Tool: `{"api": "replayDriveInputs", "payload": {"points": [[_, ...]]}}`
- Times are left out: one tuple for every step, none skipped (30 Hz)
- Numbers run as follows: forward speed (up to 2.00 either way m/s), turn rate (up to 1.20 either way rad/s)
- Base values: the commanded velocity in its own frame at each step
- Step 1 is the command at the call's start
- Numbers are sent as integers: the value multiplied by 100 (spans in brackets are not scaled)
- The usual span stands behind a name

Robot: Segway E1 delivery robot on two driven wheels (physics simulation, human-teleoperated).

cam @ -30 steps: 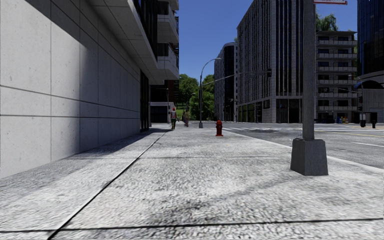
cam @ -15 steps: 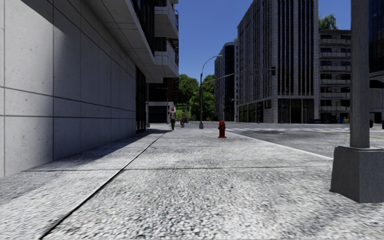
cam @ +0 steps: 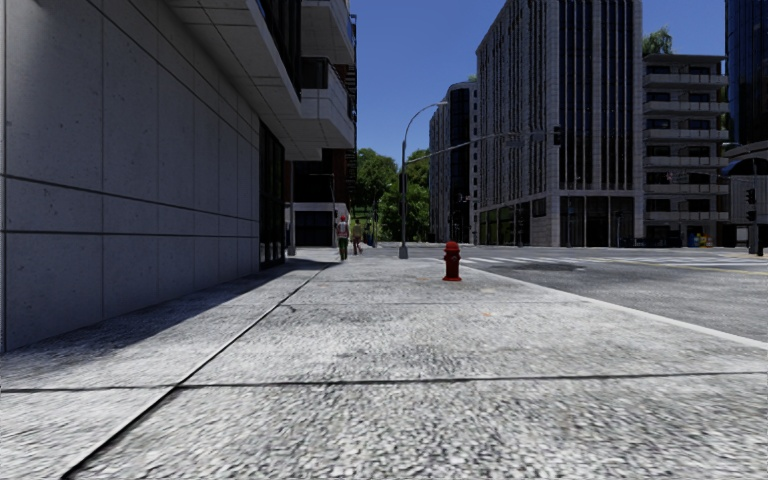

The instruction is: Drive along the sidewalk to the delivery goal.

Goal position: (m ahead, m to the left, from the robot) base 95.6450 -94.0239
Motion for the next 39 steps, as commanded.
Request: {"api": "replayDriveInputs", "payload": {"points": [[200,0],[200,0],[200,0],[200,0],[200,0],[200,0],[200,0],[200,0],[200,0],[200,0],[200,0],[200,0],[200,0],[200,0],[200,0],[200,0],[200,0],[200,0],[200,0],[200,0],[200,0],[200,0],[200,0],[200,0],[200,0],[200,0],[200,0],[200,0],[200,0],[200,0],[200,0],[200,0],[200,0],[200,0],[200,0],[200,0],[200,0],[200,0],[200,0]]}}
